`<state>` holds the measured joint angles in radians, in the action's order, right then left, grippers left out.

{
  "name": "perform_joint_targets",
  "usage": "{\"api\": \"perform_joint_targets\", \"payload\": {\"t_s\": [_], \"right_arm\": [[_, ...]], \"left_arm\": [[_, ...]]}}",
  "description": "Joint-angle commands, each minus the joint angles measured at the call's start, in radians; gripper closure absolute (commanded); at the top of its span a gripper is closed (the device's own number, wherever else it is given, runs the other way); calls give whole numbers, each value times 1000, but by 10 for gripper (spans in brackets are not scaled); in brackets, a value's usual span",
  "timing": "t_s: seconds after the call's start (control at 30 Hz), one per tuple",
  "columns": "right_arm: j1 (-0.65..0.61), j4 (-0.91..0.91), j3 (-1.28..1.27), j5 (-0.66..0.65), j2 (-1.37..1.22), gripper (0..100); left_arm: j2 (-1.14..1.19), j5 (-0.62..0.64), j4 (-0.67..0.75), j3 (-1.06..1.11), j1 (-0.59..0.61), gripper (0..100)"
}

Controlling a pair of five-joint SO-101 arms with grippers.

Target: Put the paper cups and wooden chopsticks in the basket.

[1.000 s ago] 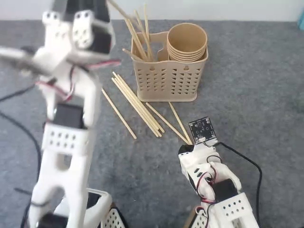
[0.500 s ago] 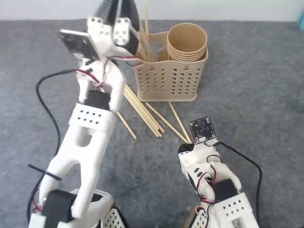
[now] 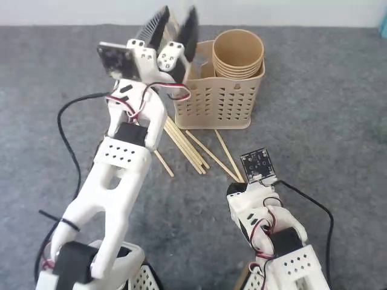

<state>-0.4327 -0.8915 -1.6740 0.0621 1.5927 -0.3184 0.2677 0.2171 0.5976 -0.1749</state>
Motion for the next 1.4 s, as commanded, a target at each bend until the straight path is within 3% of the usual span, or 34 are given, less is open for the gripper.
{"api": "perform_joint_targets", "payload": {"t_s": [0.0, 0.23, 0.37, 0.6, 0.8, 0.9, 1.07, 1.37], "right_arm": [[7, 16, -17, 2, 22, 990], [7, 16, -17, 2, 22, 990], [7, 16, -17, 2, 22, 990], [7, 12, -17, 2, 22, 990], [7, 8, -17, 2, 22, 990], [7, 8, -17, 2, 21, 990], [7, 8, -17, 2, 21, 990], [7, 8, -17, 2, 22, 990]], "left_arm": [[-75, 6, -272, -76, 2, 728], [-275, 11, -617, -119, 112, 728], [-371, 86, -815, -119, 189, 728], [-347, 147, -1128, -107, 295, 728], [-71, 210, -1122, -81, 373, 738], [123, 218, -1079, -114, 394, 800], [413, 216, -1051, -252, 390, 891], [795, 218, -1054, -530, 387, 892]]}}
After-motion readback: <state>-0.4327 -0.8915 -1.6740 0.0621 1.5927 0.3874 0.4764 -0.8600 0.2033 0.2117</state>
